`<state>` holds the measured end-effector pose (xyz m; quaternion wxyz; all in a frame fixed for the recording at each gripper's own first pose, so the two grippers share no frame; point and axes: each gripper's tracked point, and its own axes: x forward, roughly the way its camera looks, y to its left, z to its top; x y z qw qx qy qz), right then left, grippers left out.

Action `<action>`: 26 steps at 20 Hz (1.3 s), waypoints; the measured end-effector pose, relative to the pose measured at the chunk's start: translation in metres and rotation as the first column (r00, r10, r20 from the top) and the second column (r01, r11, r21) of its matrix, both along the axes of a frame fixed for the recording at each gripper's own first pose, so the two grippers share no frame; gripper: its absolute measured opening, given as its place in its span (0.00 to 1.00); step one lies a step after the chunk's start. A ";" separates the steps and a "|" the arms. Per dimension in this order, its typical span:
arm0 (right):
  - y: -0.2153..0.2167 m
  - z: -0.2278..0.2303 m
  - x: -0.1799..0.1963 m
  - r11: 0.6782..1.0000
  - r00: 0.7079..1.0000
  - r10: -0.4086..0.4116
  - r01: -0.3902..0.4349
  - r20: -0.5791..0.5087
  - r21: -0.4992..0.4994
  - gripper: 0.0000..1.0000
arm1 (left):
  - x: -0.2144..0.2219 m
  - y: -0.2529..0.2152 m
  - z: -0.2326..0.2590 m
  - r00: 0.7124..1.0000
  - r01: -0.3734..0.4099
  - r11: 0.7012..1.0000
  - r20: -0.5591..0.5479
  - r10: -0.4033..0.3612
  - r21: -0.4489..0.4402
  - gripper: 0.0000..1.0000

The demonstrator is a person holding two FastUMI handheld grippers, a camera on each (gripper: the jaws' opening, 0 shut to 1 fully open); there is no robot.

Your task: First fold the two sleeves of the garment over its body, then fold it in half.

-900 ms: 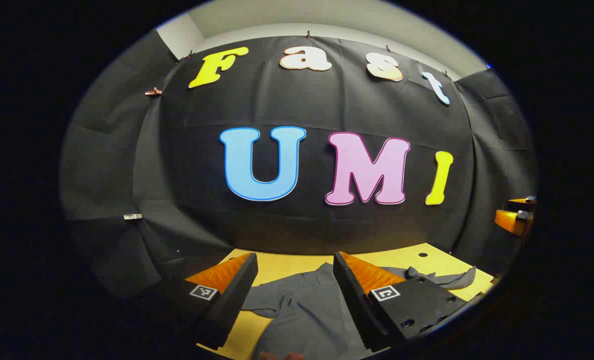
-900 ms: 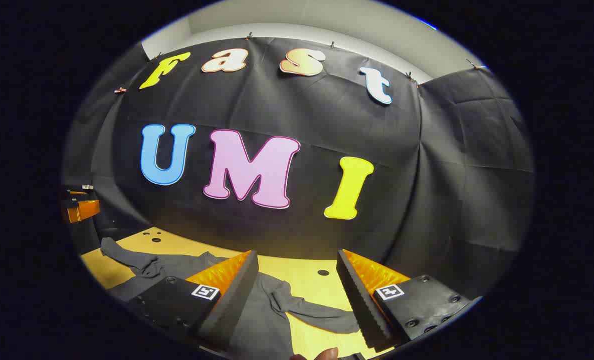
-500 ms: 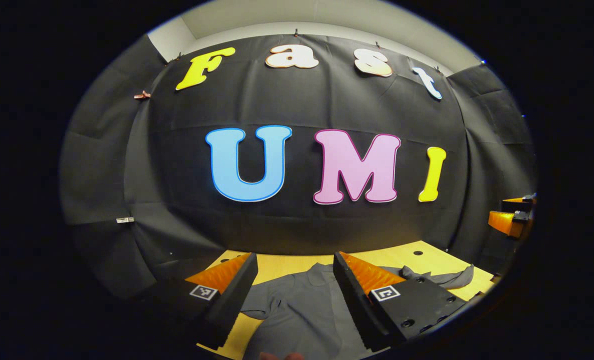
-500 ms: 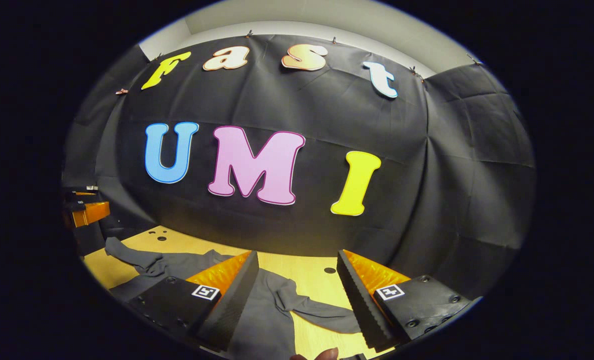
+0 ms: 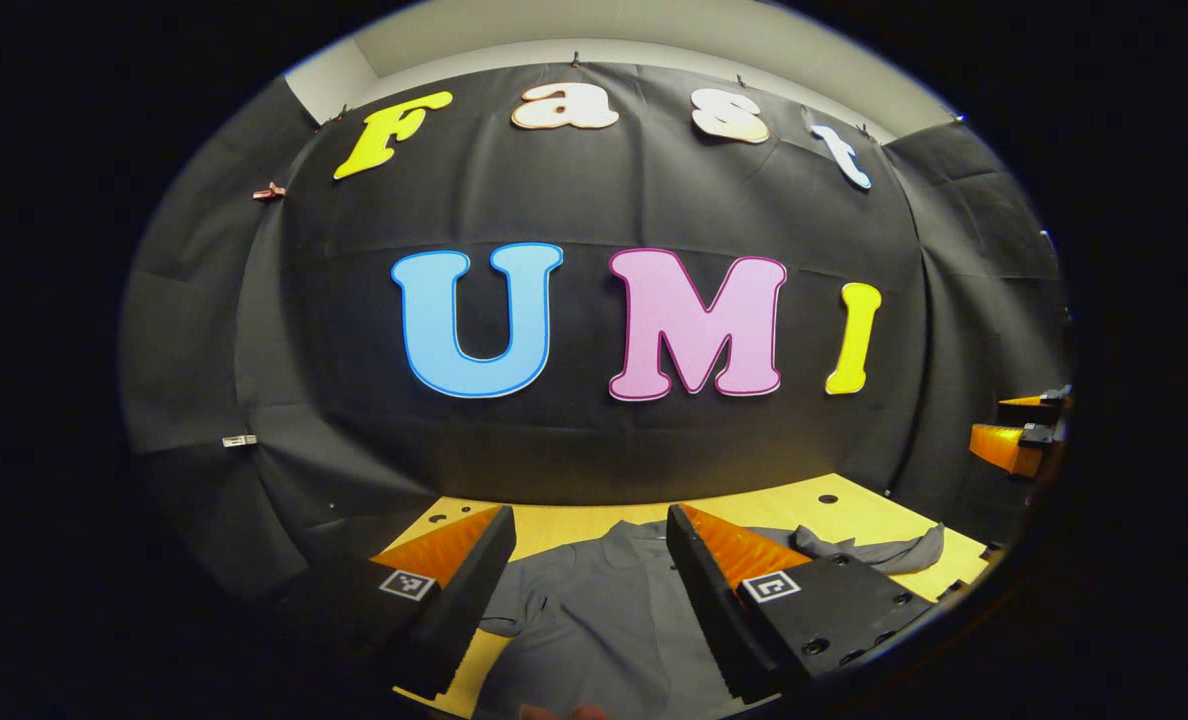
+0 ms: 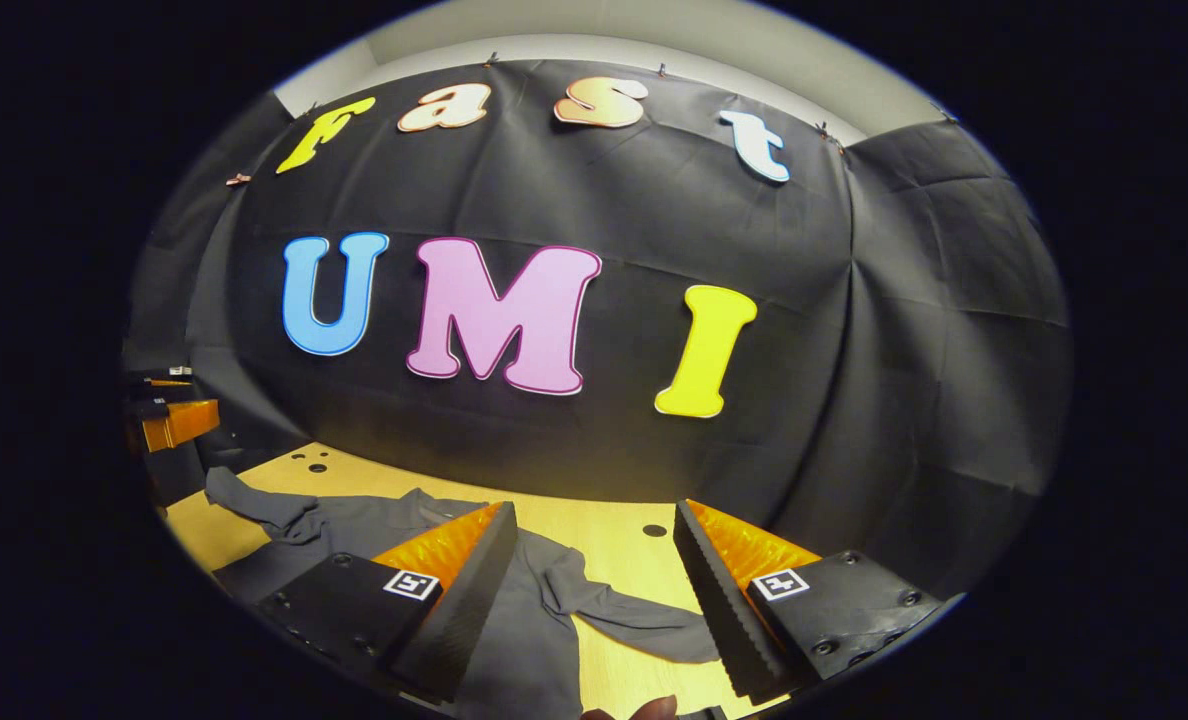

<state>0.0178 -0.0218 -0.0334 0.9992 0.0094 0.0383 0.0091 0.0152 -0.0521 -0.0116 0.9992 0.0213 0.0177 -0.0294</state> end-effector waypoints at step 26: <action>-0.142 -0.362 0.089 0.993 0.754 -0.064 0.116 -0.654 0.037 0.98 | 0.020 -0.039 -0.061 0.975 -0.122 0.988 -0.176 0.138 0.098 0.96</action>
